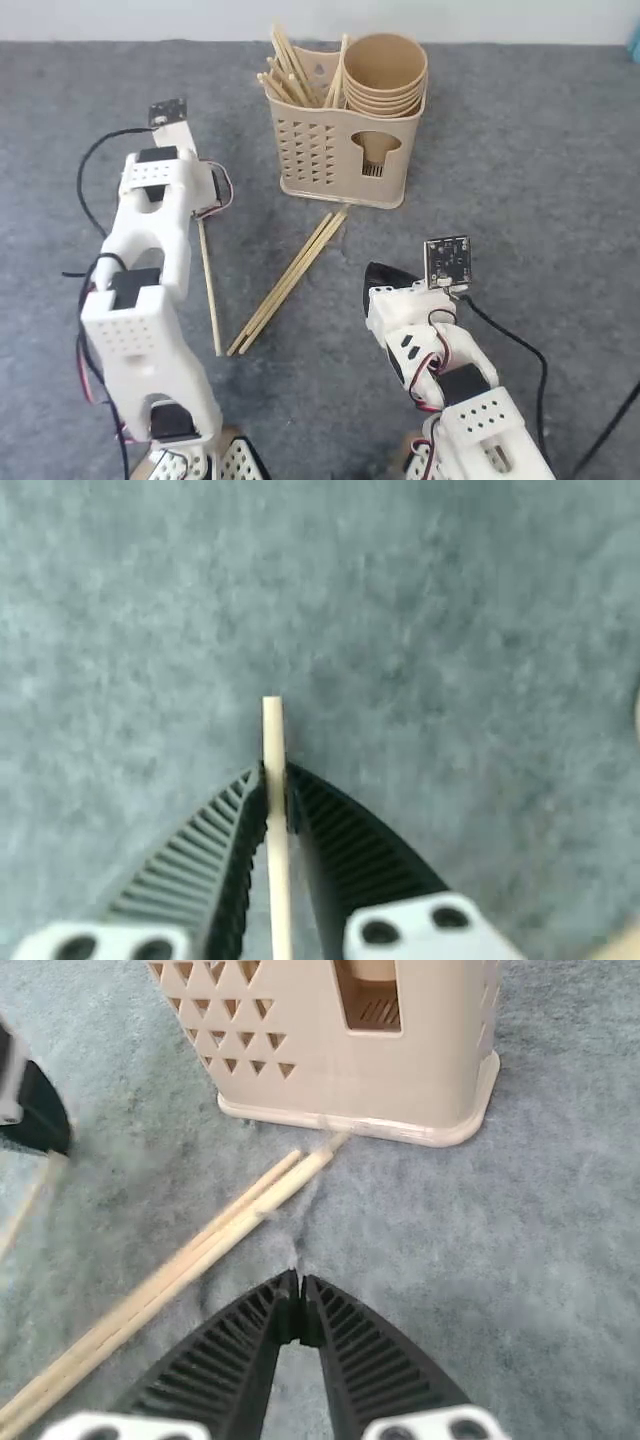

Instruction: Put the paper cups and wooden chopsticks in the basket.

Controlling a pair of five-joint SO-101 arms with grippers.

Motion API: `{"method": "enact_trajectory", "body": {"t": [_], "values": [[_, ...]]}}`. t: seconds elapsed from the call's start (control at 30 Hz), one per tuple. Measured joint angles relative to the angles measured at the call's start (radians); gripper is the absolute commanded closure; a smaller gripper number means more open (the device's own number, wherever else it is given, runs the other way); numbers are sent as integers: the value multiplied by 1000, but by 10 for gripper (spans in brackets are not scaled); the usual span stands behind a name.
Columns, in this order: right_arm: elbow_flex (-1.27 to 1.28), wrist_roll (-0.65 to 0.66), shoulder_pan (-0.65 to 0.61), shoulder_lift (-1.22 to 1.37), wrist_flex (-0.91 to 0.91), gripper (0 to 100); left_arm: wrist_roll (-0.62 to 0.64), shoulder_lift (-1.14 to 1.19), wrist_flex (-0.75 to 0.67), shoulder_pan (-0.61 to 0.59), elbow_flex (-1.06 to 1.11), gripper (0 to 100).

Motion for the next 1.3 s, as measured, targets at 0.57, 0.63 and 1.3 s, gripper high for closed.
{"method": "enact_trajectory", "body": {"t": [0.57,0.63,1.3], "values": [[-249,-126,-8,32,364,989,-43,-749,-224,84,740,988],[-307,-143,-6,100,364,988,-43,-862,-276,78,842,988],[-1143,-402,-138,1333,301,850,-43,-1140,-755,-38,1208,988]]}}
